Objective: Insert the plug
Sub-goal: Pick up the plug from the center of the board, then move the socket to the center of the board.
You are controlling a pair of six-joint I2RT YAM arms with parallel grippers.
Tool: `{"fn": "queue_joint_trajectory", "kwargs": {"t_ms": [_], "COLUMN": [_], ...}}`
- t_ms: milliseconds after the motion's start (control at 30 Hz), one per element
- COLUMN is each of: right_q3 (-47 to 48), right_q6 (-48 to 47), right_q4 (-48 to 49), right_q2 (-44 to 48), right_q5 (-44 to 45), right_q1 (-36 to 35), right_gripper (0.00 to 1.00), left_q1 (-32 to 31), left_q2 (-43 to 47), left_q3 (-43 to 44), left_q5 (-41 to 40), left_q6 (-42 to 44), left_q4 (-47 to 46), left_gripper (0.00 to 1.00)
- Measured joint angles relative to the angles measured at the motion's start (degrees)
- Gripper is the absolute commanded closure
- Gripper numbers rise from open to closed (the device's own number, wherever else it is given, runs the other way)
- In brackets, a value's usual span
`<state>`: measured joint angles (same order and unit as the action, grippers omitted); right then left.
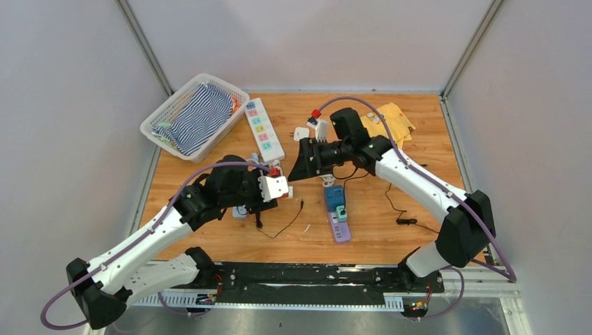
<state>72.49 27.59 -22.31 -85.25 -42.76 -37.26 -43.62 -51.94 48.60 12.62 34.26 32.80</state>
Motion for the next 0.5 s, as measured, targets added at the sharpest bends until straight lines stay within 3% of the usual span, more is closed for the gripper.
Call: {"fn": "queue_joint_trajectory", "kwargs": {"t_ms": [300,500], "right_q3": [-0.04,5.81], "right_q6": [-0.46,-2.23], "right_q4": [4.79,5.57], "right_q2": [-0.15,-8.72], "right_q5": [11.69,25.16], "right_q1": [1.03,1.03], "right_gripper": [0.21,0.20], "left_q1": [0.81,1.90], "left_q2": [7.08,13.40], "left_q3": [-1.16,-2.51], "left_q5": [-15.19,-29.62], "left_q6": [-6.14,-9.53], "left_q4": [-4.50,-8.48], "left_gripper": [1.00,1.00]}}
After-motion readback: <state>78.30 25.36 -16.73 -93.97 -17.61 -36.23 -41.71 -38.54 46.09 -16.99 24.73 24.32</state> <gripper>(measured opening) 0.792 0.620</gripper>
